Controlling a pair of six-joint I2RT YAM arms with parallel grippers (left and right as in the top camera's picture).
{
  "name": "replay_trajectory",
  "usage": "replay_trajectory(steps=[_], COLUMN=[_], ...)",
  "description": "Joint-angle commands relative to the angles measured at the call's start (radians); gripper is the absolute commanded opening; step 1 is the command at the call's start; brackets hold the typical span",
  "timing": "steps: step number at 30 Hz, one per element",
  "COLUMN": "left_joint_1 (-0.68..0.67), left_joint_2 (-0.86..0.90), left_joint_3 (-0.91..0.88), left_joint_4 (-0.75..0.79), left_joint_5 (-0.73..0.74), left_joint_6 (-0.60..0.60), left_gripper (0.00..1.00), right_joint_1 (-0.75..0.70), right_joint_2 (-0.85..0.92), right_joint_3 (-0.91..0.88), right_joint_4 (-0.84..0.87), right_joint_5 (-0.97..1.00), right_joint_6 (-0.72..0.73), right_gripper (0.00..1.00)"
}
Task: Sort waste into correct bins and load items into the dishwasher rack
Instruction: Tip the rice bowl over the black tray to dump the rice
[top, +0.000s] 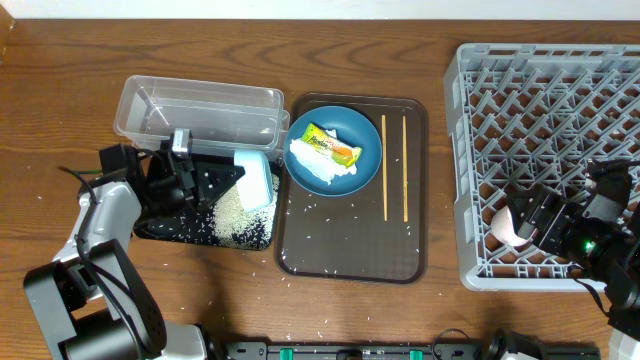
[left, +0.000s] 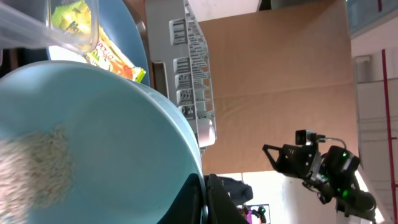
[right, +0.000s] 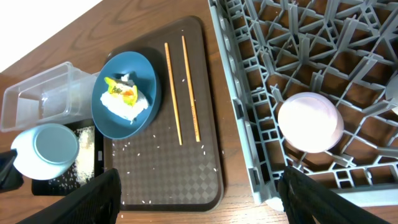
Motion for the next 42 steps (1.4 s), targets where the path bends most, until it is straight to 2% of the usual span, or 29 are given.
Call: replay_trajectory(steps=[1, 3, 5, 8, 11, 12, 14, 15, 17, 19, 20, 22, 23, 24, 26, 27, 29, 30, 32, 34, 35, 36, 37, 38, 41, 42], left_joint_1=[0.008, 0.017, 0.032, 0.054, 0.060, 0.060, 0.061, 0.065, 0.065, 0.065, 0.065, 0.065, 0.067, 0.067, 0.067, 0.067, 0.067, 0.067, 0.067, 0.065, 0.065, 0.064, 0.065, 0.065, 0.064, 0.063], left_joint_2=[0.000, 0.001, 0.001, -0.005, -0.002, 0.000, 0.000, -0.001, -0.002, -0.001, 0.000, -0.001, -0.001, -0.002, -0.001, -0.001, -0.001, -0.001, -0.001, -0.001, -0.001, -0.001, -0.002, -0.005, -0.007, -0.007], left_joint_3=[-0.023, -0.024, -0.023, -0.024, -0.030, -0.035, -0.048, -0.046, -0.043, -0.043, -0.044, -0.051, -0.048, -0.047, -0.048, -0.050, -0.061, -0.060, -0.061, -0.062, -0.063, -0.064, -0.058, -0.052, -0.052, -0.053], left_joint_4=[0.012, 0.013, 0.003, 0.002, 0.002, 0.002, 0.013, 0.010, 0.032, 0.032, 0.032, 0.032, 0.030, 0.047, 0.049, 0.045, 0.037, 0.045, 0.063, 0.062, 0.055, 0.050, 0.026, 0.041, 0.047, 0.022], left_joint_5=[0.000, -0.035, 0.030, 0.027, -0.154, -0.173, 0.010, 0.029, 0.002, -0.141, -0.150, 0.018, 0.029, 0.018, -0.129, -0.122, 0.031, 0.030, -0.060, -0.211, -0.137, 0.009, 0.028, 0.022, -0.186, -0.116], left_joint_6=[0.086, 0.081, 0.057, 0.077, 0.070, 0.060, 0.100, 0.089, 0.082, 0.049, 0.018, 0.078, 0.082, 0.080, 0.015, 0.008, 0.077, 0.079, 0.070, -0.032, -0.029, 0.040, 0.048, 0.050, -0.034, -0.002], left_gripper=[0.06, 0.06, 0.06, 0.06, 0.06, 0.06, 0.06, 0.06, 0.06, 0.06, 0.06, 0.06, 0.06, 0.06, 0.06, 0.06, 0.07, 0.06, 0.06, 0.06, 0.06, 0.06, 0.06, 0.06, 0.06, 0.06], right_joint_1=[0.010, 0.010, 0.010, 0.010, 0.010, 0.010, 0.010, 0.010, 0.010, 0.010, 0.010, 0.010, 0.010, 0.010, 0.010, 0.010, 0.010, 0.010, 0.010, 0.010, 0.010, 0.010, 0.010, 0.010, 0.010, 0.010], right_joint_2=[-0.002, -0.002, -0.002, -0.002, -0.002, -0.002, -0.002, -0.002, -0.002, -0.002, -0.002, -0.002, -0.002, -0.002, -0.002, -0.002, -0.002, -0.002, -0.002, -0.002, -0.002, -0.002, -0.002, -0.002, -0.002, -0.001], right_joint_3=[0.008, 0.008, 0.008, 0.008, 0.008, 0.008, 0.008, 0.008, 0.008, 0.008, 0.008, 0.008, 0.008, 0.008, 0.008, 0.008, 0.008, 0.008, 0.008, 0.008, 0.008, 0.008, 0.008, 0.008, 0.008, 0.008], right_joint_4=[-0.004, -0.004, -0.003, -0.003, -0.003, -0.003, -0.003, -0.003, -0.002, -0.002, -0.002, -0.002, -0.002, -0.002, -0.002, -0.002, -0.002, -0.002, -0.003, -0.002, -0.002, -0.002, -0.002, -0.002, -0.002, -0.003], right_joint_5=[-0.001, -0.001, -0.001, -0.001, -0.001, -0.001, -0.001, -0.001, -0.001, -0.001, -0.001, -0.001, -0.001, -0.001, -0.001, -0.001, -0.001, -0.001, -0.001, -0.001, -0.001, -0.001, -0.001, -0.001, -0.001, -0.001], right_joint_6=[-0.014, -0.014, -0.014, -0.014, -0.014, -0.014, -0.014, -0.014, -0.014, -0.014, -0.014, -0.014, -0.014, -0.014, -0.014, -0.014, -0.014, -0.014, -0.014, -0.014, -0.014, -0.014, -0.014, -0.014, -0.014, -0.014], right_gripper=[0.80, 0.79, 0.80, 0.80, 0.80, 0.80, 0.80, 0.80, 0.80, 0.80, 0.80, 0.81, 0.81, 0.81, 0.81, 0.80, 0.81, 0.81, 0.81, 0.81, 0.81, 0.81, 0.81, 0.81, 0.81, 0.82])
